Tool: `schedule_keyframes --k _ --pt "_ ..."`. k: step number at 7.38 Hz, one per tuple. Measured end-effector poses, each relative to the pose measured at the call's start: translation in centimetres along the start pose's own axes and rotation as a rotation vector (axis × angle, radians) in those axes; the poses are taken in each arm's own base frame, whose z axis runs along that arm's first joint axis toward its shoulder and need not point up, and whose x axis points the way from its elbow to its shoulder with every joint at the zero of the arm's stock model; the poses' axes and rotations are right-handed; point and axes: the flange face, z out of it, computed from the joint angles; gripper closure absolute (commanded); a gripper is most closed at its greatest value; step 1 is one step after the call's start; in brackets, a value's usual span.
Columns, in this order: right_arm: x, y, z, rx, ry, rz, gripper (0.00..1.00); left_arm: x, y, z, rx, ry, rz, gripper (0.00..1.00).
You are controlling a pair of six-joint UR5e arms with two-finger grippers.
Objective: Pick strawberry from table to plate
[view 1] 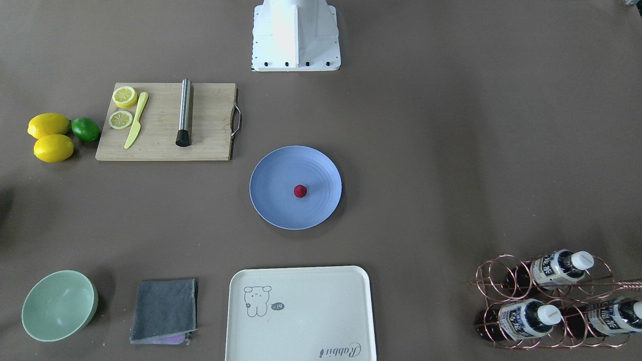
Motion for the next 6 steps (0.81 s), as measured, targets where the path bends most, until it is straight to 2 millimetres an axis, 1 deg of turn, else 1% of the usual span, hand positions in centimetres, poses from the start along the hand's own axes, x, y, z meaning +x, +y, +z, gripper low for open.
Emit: schedule_keyframes --k 6 --pt "-0.24 -0.13 0.17 -0.003 0.000 -0.007 0.00 -0.24 0.04 0.69 0.000 0.052 -0.012 0.03"
